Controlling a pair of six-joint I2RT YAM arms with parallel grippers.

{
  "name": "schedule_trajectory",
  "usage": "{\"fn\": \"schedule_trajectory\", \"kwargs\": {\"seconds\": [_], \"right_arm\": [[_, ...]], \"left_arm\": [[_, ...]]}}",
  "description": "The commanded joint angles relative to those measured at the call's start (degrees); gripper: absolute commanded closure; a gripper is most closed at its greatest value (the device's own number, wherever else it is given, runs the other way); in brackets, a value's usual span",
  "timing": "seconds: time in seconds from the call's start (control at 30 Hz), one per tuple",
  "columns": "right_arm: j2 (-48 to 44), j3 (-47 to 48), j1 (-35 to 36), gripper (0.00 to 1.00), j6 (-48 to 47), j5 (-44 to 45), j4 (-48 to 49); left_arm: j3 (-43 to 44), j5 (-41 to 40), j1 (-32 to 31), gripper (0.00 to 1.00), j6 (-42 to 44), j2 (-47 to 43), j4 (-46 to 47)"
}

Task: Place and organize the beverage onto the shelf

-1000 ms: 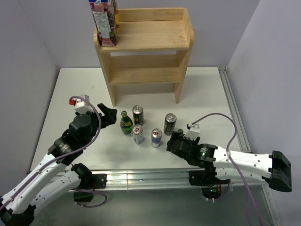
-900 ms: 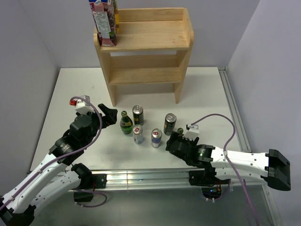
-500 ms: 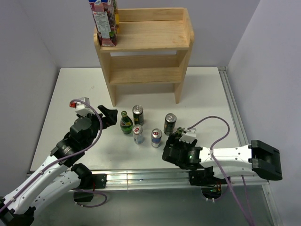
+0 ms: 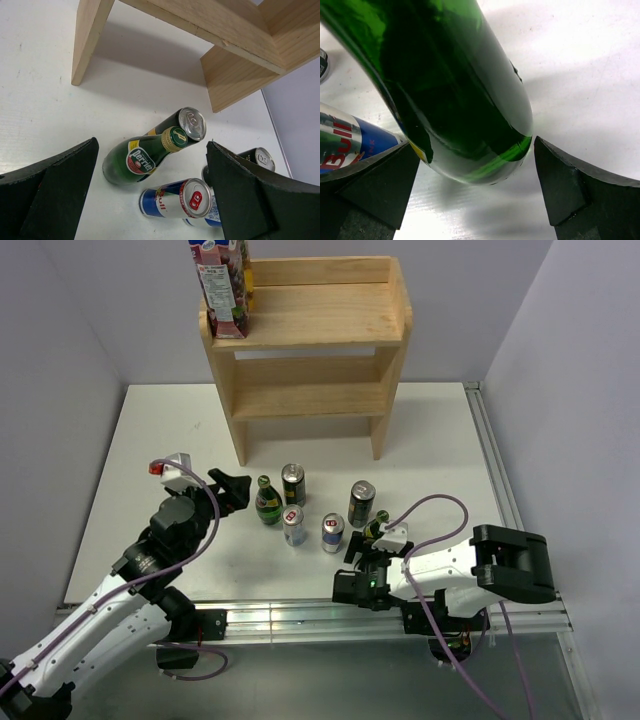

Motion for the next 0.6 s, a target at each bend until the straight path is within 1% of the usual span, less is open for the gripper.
{"fn": "schedule_trajectory", "kwargs": {"seconds": [0.0, 0.1, 0.2, 0.33, 0.37, 0.5, 0.57], "right_arm": [[0.98, 0.58, -0.11, 0.0, 1.73, 6.83, 0.64], [1.69, -0.03, -2.03, 0.0, -0.29, 5.86, 3.9], [1.08, -1.78, -4.58, 0.02, -7.12, 5.33, 11.0], [1.15, -3.28, -7.39, 0.08, -11.98, 3.92, 17.34], [1.77, -3.2, -7.75, 0.09, -11.64, 4.18, 17.35], [6.51, -0.04, -8.37, 0.14, -5.32, 5.59, 11.65], [9.15, 1.28, -8.37, 0.17, -3.99, 6.73, 9.8]], "left_arm": [[-0.39, 0.16, -0.31, 0.04, -0.42, -0.12, 3.29], [-0.91, 0.33, -0.31, 0.03, -0.25, -0.12, 4.08], [-1.18, 0.42, -0.31, 0.03, -0.07, -0.12, 4.61], [-0.83, 0.25, -0.31, 0.03, 0.19, 0.4, 4.52], [-0.83, 0.33, -0.31, 0.03, 0.19, 0.49, 4.44], [-1.09, 0.33, -0.39, 0.03, 0.28, 0.49, 4.61], [-1.18, 0.33, -0.4, 0.03, 0.46, 0.41, 4.61]]}}
